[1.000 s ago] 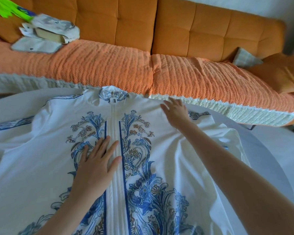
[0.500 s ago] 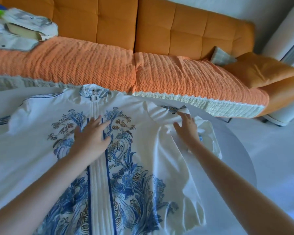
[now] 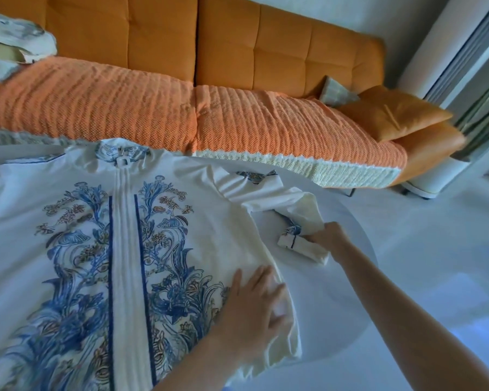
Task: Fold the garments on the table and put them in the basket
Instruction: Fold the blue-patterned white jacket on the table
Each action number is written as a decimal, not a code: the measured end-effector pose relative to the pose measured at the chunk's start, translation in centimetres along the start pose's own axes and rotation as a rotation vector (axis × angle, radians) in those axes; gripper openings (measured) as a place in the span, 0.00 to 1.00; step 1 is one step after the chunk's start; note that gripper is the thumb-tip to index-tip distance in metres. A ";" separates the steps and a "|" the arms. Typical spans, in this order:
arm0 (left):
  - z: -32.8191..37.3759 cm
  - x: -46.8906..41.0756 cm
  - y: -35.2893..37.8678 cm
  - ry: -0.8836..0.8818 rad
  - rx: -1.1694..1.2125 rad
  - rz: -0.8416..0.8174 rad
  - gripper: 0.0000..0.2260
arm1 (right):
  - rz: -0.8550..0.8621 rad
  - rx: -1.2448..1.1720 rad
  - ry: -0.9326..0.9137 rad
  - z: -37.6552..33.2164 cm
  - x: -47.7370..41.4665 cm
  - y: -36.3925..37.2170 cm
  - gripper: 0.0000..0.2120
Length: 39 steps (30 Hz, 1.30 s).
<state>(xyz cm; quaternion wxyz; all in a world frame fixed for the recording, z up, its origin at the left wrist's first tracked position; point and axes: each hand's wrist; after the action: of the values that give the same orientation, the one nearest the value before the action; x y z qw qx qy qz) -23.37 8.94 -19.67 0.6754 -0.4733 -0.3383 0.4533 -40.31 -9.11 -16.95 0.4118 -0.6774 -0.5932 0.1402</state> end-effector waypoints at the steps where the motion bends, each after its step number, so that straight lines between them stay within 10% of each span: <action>1: 0.4 0.1 0.2 0.012 -0.006 -0.023 0.36 | 0.033 0.007 -0.060 -0.1 0.2 -0.4 0.17; 6: 0.6 0.2 1.6 -0.025 -0.067 -0.025 0.32 | 0.654 0.441 -0.628 -0.1 0.1 -4.2 0.13; 9: 0.6 0.2 2.3 -0.029 -0.052 -0.059 0.29 | 0.581 0.764 -0.865 1.9 -0.9 -4.2 0.21; 14: 0.4 0.1 2.5 -0.022 0.002 0.061 0.30 | 0.108 0.707 -0.286 2.5 0.1 -3.9 0.09; 19: -0.3 -0.3 1.3 -0.033 0.086 0.161 0.36 | 0.283 0.319 -0.423 0.6 -0.9 -4.3 0.10; 22: 0.2 0.5 2.3 -0.047 0.001 0.079 0.30 | 0.155 0.423 -0.301 1.4 -2.2 -3.5 0.27; 25: 0.6 1.1 3.1 -0.008 -0.058 0.108 0.29 | -0.012 0.401 -0.212 2.3 -4.0 -3.1 0.22; 30: 0.4 0.9 3.6 -0.010 -0.115 0.213 0.29 | 0.474 0.520 -0.395 1.5 -4.7 -4.3 0.11; 39: 0.2 0.7 3.6 -0.022 -0.128 0.233 0.26 | 0.374 0.169 -0.456 -2.8 -3.6 -1.6 0.19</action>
<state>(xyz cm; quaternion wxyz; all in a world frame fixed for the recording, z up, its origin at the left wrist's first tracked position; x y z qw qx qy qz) -24.38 10.16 -22.93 0.5827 -0.5465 -0.3166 0.5114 -40.44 -13.60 -15.16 0.2898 -0.6892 -0.5217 0.4109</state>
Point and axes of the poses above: each hand's wrist, its own x-axis away from the middle knuckle, its own y-axis out of the palm, z = x × y, and after that the axes turned 3 degrees about -x, right-handed
